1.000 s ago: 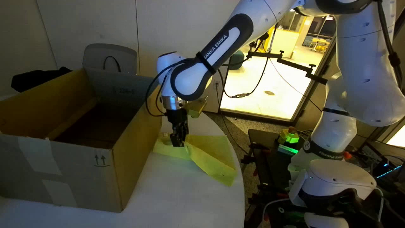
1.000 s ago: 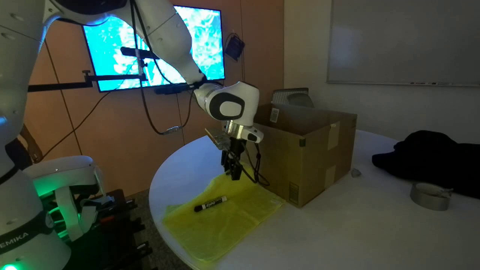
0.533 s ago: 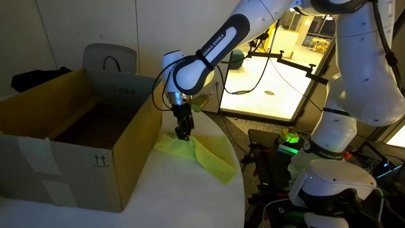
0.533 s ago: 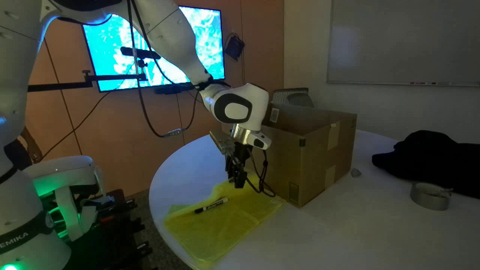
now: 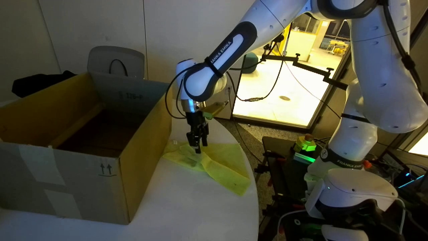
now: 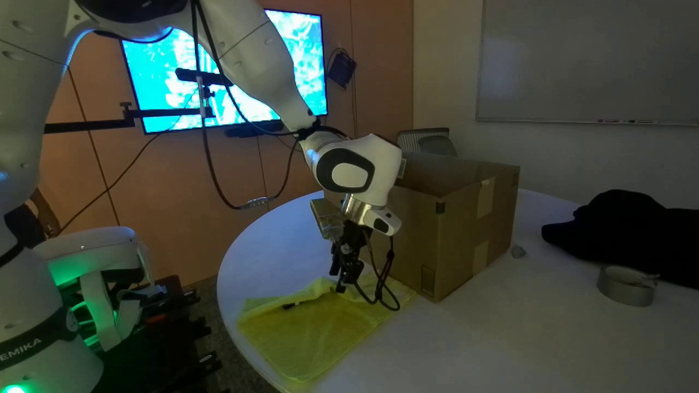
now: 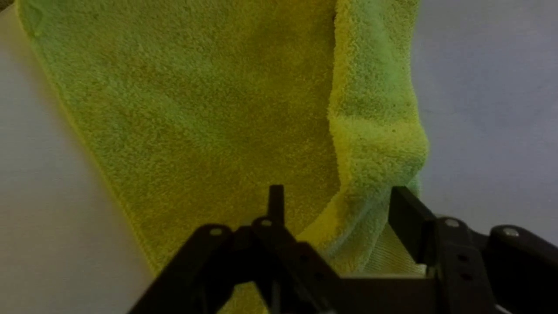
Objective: Put the marker on the cloth, then fold the cloth and put it in the box
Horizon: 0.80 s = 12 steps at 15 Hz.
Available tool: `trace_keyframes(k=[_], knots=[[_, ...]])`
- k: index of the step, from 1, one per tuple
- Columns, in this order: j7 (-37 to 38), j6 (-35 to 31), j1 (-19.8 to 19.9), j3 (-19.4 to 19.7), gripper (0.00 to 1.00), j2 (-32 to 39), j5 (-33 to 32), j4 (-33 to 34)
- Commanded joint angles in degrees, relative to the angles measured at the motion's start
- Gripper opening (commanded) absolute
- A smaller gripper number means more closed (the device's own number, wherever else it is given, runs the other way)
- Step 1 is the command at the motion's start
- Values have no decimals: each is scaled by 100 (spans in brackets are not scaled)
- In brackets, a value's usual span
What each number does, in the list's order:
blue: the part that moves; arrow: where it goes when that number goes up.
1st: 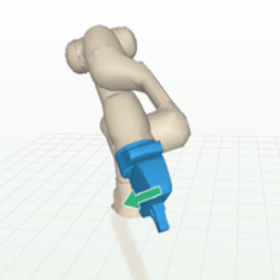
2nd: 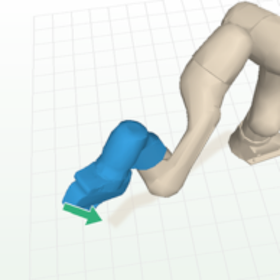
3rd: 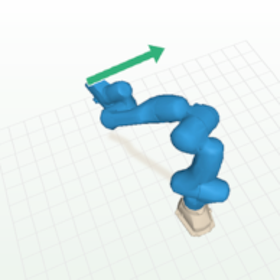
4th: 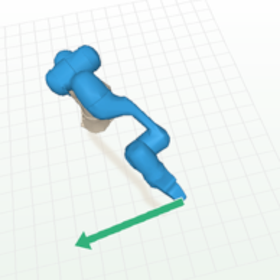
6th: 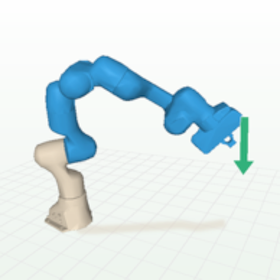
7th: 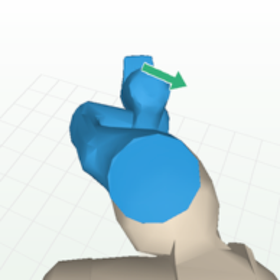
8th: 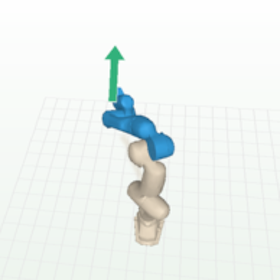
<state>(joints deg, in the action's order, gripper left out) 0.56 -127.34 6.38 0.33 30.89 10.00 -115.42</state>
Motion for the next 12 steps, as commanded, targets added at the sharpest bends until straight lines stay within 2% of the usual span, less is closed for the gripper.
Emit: trace_keyframes(k=[1,2,7,12], knots=[[-14,72,120,80,96,-22,187,-23],[-11,66,157,115,100,-30,190,-55],[-190,83,432,232,100,-111,245,-320],[-79,144,491,330,100,-196,154,-757]])
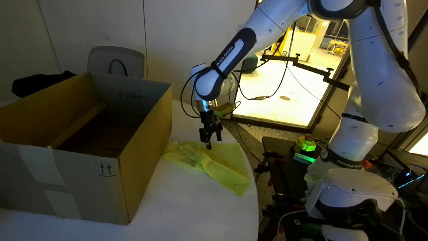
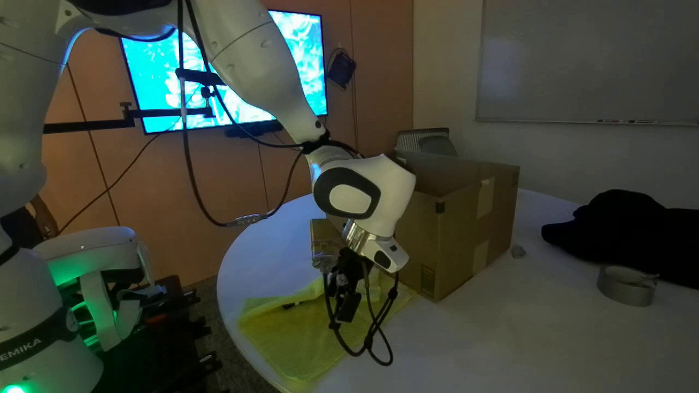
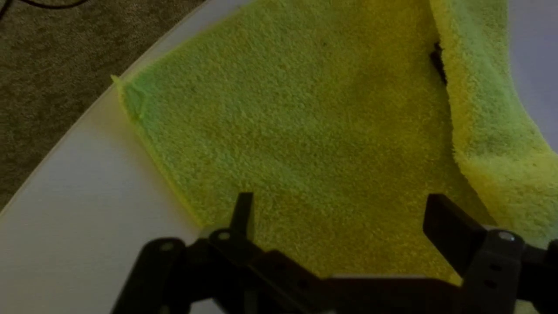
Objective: Put the marker on the cloth, then fold the cloth and put it in the box
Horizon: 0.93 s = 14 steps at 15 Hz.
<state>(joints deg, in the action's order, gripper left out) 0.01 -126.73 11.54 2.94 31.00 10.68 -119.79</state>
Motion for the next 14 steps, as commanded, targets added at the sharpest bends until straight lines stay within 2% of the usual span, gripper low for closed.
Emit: trace_keyframes(k=[1,8,14], knots=[[43,71,-49,101,100,-241,69,-437],[296,32,-103,173,100,-388,76,-968],[254,-20,-92,128,100,-191,110,-1048]])
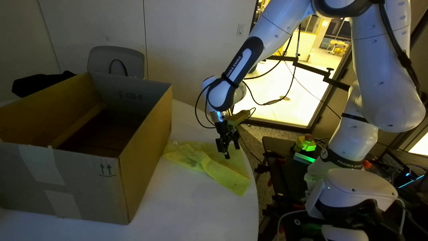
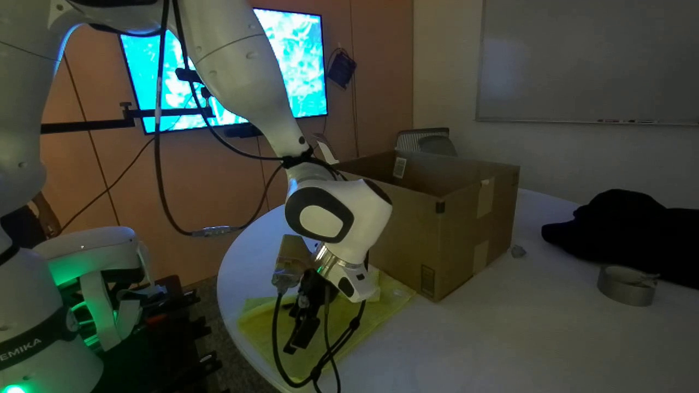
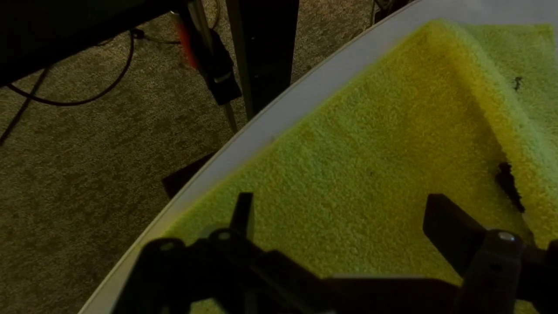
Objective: Put the marker on the cloth, then fold the cloth and put it in the box
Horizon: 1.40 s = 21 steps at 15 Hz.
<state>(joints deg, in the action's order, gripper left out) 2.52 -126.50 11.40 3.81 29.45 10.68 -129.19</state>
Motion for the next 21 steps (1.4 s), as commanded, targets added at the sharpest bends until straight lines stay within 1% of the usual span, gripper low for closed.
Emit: trace_keyframes(k=[1,3,6,8,11,12,13,14,15,17,18,19,21], knots=[[-11,-57,-76,39,100,3,109,-97],[-79,-177,-64,29,100,93,107,-81],[-451,-464,55,-54,100,255,170,-37],[-586,-681,65,-62,100,361,134,-36],[-668,-665,76,-51,100,423,100,7],[-712,-656,90,-57,75,412,109,7],[-775,-679,107,-68,75,395,120,-12],[-822,-676,116,-71,68,374,124,-11],[-870,-668,116,-76,59,348,121,-9],[-931,-667,93,-78,45,301,90,-7],[-971,-667,84,-91,36,268,87,-18],[-1004,-766,47,-124,29,72,101,-285],[-1071,-836,22,-184,14,-61,105,-377]])
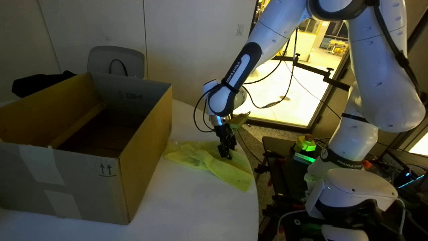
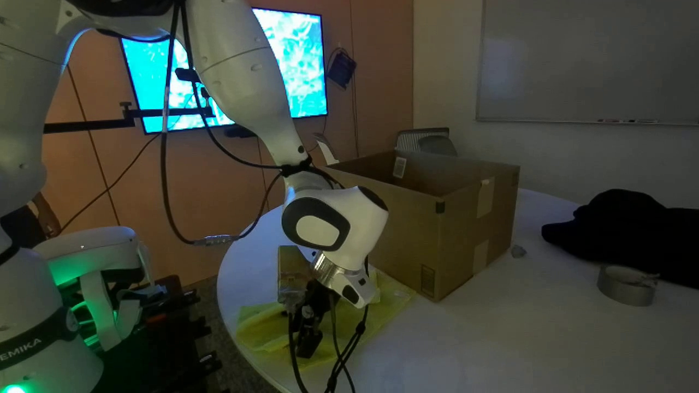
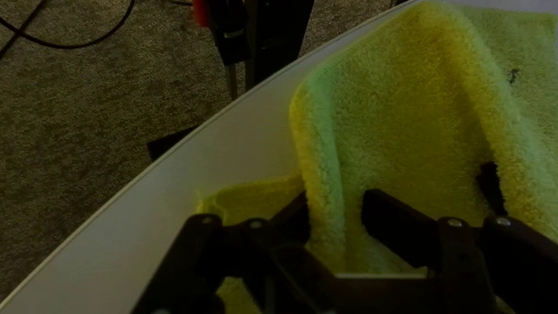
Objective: Put the marker on the cloth, then fold the cloth and put it in the box
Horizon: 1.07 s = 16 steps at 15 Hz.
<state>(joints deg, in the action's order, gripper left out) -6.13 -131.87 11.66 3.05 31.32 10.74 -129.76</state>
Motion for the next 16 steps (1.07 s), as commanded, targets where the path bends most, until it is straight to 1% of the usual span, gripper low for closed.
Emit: trace_keyframes(k=[1,2,4,5,9,11,13,16], knots=[[-231,-299,-27,-139,7,-342,76,-364],[-256,-314,-54,-172,3,-441,56,-414],[-270,-300,-125,-243,1,-723,37,-534],[-273,-322,-184,-277,5,-882,4,-593],[-211,-361,-447,-399,5,-1350,-65,-561],[-109,-338,-623,-445,5,-1410,-98,-390],[20,-265,-795,-480,5,-1316,-146,-153],[142,-114,-1005,-509,5,-833,-263,386]])
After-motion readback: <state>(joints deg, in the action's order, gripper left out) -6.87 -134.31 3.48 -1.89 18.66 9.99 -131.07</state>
